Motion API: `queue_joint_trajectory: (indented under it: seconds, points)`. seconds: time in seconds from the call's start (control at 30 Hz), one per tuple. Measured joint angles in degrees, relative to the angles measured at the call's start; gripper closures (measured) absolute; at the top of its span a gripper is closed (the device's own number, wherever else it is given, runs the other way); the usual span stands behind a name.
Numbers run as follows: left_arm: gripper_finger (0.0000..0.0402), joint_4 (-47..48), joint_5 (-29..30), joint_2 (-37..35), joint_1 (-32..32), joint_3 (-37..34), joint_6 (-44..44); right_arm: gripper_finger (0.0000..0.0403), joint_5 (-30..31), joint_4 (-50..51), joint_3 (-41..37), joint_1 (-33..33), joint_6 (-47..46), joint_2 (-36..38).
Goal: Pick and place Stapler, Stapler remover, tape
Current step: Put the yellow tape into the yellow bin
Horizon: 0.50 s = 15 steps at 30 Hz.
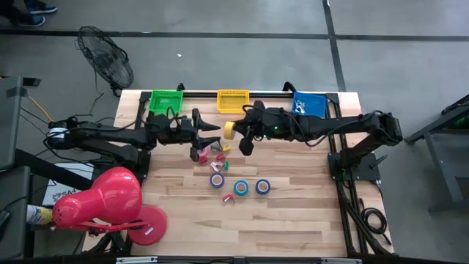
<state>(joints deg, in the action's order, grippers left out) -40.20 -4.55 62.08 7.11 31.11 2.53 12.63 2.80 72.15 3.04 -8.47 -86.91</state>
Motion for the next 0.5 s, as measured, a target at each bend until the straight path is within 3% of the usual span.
queue_joint_trajectory:
  seconds: [0.27, 0.5]
  points:
    - [0.0229, 0.07, -0.64, 0.0, 0.0, 2.14, 0.45, 0.0373, -4.66, -5.47, 0.01, 1.23, -0.09, -1.2]
    - [0.0229, 0.34, -1.11, 0.0, -0.02, 2.5, 0.37, 0.0373, -4.94, -8.88, -0.01, 1.42, -0.53, -2.41]
